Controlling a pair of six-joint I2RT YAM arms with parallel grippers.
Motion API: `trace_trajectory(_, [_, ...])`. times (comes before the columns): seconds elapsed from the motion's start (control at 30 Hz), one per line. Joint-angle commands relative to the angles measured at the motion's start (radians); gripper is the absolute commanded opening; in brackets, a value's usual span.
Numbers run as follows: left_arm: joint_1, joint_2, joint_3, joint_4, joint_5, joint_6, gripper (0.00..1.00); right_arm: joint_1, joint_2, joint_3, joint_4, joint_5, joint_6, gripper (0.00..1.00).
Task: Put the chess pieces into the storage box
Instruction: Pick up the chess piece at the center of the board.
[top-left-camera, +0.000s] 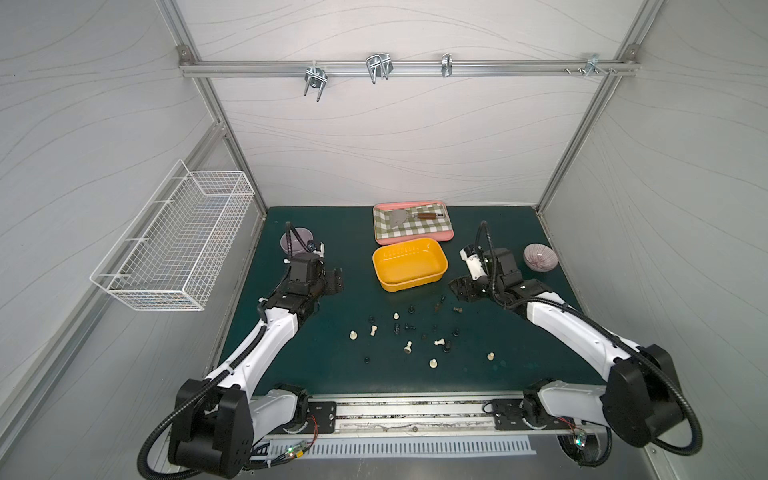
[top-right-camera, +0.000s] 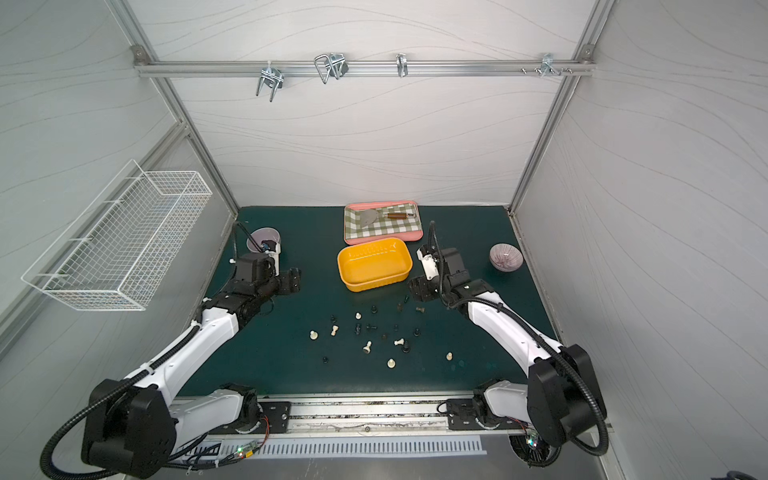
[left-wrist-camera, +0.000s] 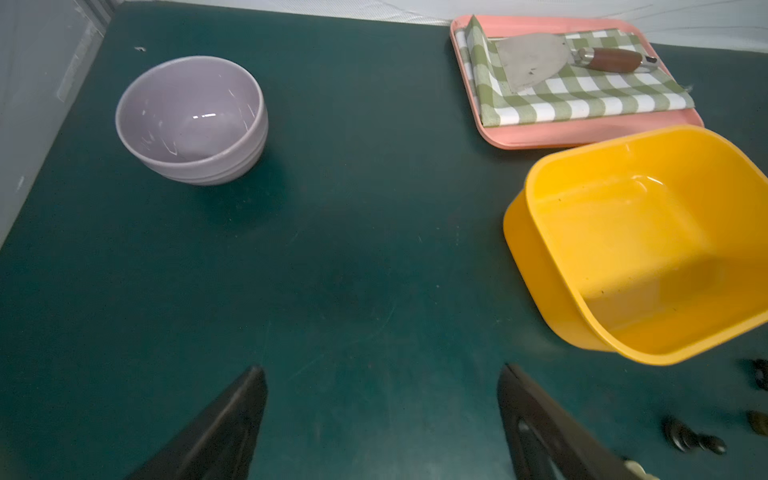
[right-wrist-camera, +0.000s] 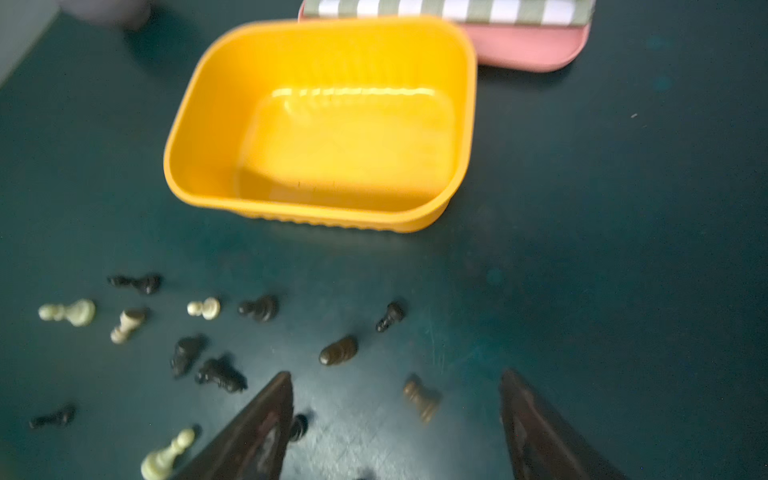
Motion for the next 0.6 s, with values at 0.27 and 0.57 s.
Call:
trace_trajectory(0.27, [-0.001,-0.08,-0.042,-0.001,0.071,-0.003,0.9,0.016,0.123,0.027,-0.179,0.007,0.089,0.53])
trace_trajectory(0.57, [-0.001,-0.06,-0.031,-0.006,0.118,-0.035,0.91,0.02,0.216,0.109,-0.282,0.038,0.017,0.49])
